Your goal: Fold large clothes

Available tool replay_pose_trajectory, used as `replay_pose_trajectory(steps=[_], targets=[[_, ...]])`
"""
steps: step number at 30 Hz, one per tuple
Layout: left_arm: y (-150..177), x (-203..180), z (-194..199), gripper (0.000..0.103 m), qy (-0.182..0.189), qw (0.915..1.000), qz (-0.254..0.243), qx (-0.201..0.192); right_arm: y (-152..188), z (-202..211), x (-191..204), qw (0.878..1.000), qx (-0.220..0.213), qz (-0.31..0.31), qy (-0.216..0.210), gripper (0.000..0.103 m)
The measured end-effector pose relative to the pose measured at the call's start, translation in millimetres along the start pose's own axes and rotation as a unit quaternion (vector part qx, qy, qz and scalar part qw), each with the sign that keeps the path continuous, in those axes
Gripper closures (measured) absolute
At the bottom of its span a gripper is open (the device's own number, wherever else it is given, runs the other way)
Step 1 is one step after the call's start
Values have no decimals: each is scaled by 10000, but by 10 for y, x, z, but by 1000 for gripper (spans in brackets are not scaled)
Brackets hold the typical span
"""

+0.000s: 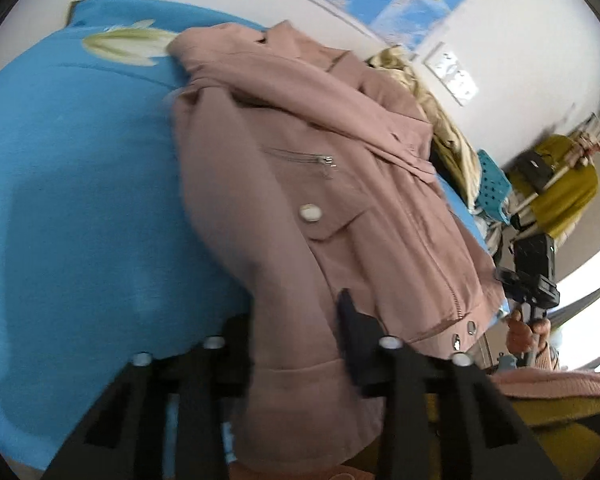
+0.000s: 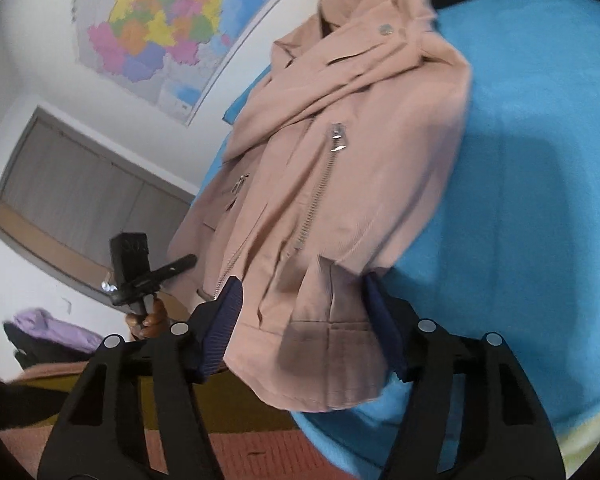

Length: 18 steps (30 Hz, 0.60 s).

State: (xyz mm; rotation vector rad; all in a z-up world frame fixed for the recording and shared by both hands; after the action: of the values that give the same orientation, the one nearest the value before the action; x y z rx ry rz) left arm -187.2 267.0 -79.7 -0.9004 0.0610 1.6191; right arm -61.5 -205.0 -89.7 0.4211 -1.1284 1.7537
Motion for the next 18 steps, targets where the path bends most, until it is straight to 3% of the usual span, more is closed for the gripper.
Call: replay_pose_trajectory(steps=[2,4,7,9,10,11,12,13,15,18], targets=[[7,50,34,64,185,9997,144,55,53,81,2,9996,48,15,282,33],[4,65,57,43,445,9988,195,85,127,126,42,9987,154,169,466,32],[11,-32,18,25,519,9986,-28,76,157,104,69,9985,127,256,475,29],[19,-118,-22,21,443,9989,-154,43,136,49,88,9985,84,309,438,31],[20,-150,-40,26,352,9992,-186,-1,124,13,100,9983,51,358,463,43],[19,-161,-50,34,268,9995,-182,-41,117,-24,87,9984,49,338,444,69],[4,-148,-80,64,139,9999,-92,-14,111,-89,36,9992,101,198,325,79],[-5,-109,-94,85,92,10000,12,35,99,-124,-5,9997,103,66,208,88],[-34,-23,-48,94,188,9993,329,0,98,-105,-6,10000,-48,-27,-75,93],[-65,-95,224,98,278,9986,258,-370,86,106,213,9969,-437,154,-630,94]])
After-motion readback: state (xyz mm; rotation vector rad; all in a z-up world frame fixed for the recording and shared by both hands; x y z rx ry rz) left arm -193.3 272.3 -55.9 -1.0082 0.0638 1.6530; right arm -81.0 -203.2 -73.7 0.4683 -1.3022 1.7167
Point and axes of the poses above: each gripper's, at about its wrist camera, not at the fingertips, and z roughly against the way its jaws point, x to its left, y to its underside, the point moved 1 cm from there along -z, roughly the way its jaws point, and after that the axes turned 5 degrees about z, right-handed, at the moved point
